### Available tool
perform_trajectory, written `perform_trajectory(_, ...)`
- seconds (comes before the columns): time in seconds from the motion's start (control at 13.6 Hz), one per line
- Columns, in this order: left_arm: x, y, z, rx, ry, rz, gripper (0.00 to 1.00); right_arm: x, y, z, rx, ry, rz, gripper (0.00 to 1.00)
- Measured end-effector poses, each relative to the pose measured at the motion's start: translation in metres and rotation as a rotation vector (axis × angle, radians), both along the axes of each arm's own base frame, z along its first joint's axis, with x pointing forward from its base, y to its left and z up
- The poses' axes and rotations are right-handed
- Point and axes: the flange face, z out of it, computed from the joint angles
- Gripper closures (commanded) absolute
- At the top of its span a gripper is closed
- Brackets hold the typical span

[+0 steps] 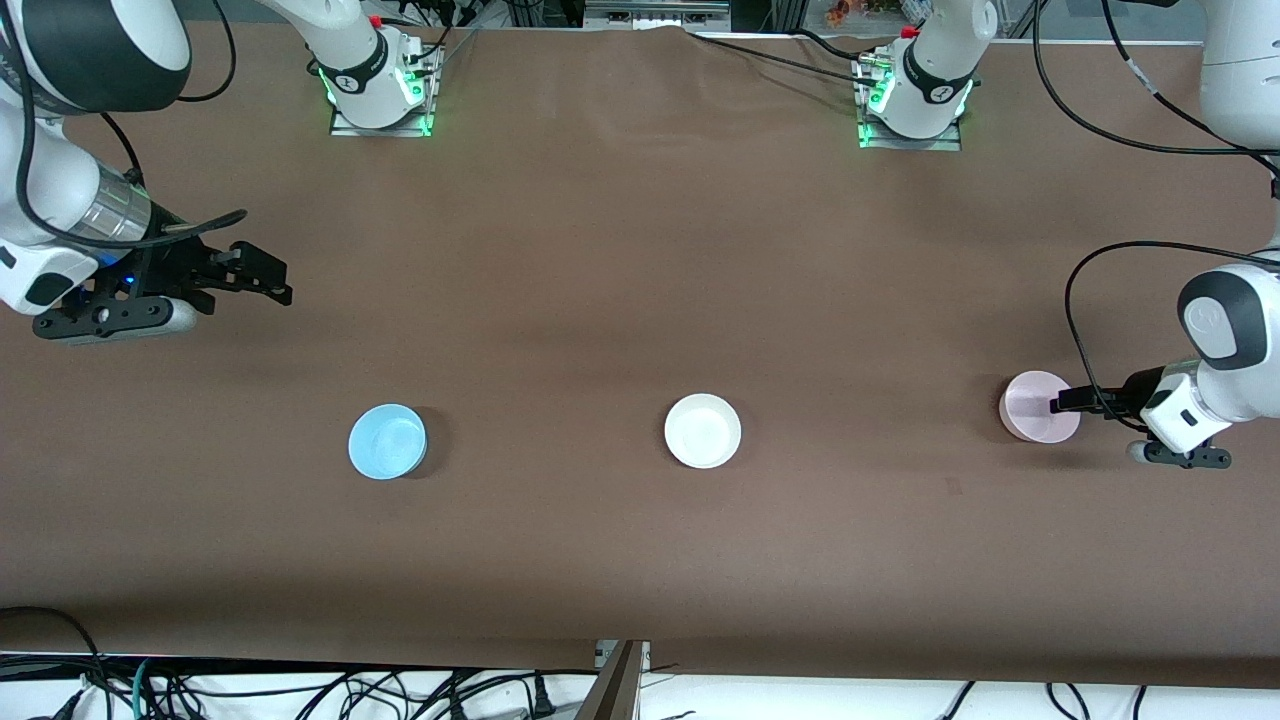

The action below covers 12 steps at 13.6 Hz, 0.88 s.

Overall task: Stack pink and blue bowls on white bowl
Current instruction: 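Move the left gripper down over the pink bowl rim, then carry the pink bowl with the left gripper while the right gripper reaches the blue bowl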

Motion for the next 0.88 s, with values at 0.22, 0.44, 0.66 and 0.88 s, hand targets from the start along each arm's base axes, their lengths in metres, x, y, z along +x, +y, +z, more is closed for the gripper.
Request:
perform_trajectory(0.22,-0.012,0.009,-0.019,-0.011,-0.016,0.003,0.11,0.005,-0.002,-0.012,-0.003,0.014,-0.007,0.01)
perform_trajectory(0.44,-0.02,0.013,-0.031,-0.024,-0.021,0.001,0.44,0.007,-0.008,-0.014,-0.004,0.015,-0.018,0.01)
perform_trajectory(0.66,-0.022,0.016,-0.032,-0.029,-0.023,0.004,0.73,0.008,-0.01,-0.015,-0.003,0.017,-0.021,0.01)
perform_trajectory(0.88,-0.022,0.016,-0.032,-0.029,-0.023,0.002,0.79,0.008,-0.009,-0.015,0.003,0.018,-0.023,0.01)
